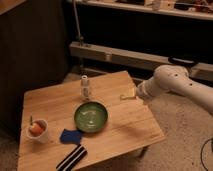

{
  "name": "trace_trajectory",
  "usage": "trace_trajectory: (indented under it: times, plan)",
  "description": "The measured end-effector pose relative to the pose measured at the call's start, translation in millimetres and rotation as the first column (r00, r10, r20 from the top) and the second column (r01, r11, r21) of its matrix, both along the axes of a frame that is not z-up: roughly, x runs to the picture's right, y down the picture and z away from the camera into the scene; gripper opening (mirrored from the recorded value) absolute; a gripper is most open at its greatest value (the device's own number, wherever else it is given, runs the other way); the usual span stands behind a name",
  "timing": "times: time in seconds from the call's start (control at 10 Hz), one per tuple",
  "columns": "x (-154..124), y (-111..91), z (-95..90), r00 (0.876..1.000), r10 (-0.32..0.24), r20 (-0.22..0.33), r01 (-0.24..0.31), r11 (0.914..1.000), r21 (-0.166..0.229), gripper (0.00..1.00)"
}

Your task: Drag the ceramic bowl in a circle

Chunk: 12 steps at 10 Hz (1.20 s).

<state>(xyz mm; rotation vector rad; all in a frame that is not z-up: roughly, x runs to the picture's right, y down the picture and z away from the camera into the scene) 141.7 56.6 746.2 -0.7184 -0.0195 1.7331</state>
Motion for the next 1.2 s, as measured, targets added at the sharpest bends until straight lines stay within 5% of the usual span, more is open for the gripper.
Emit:
trace_trajectory:
  times: [0.3,0.6,1.2]
  plan:
    - [-25.9,-8.5,23.2,0.989,-0.035,0.142,0.052,0.9913,-0.121,0.80]
    - [-43.0,-7.4,14.2,0.986,-0.077,0.148,0.093,0.9896,-0.109,0.80]
    - [-97.4,19.6,45.3,0.979,-0.065,0.195,0.084,0.9926,-0.088,0.73]
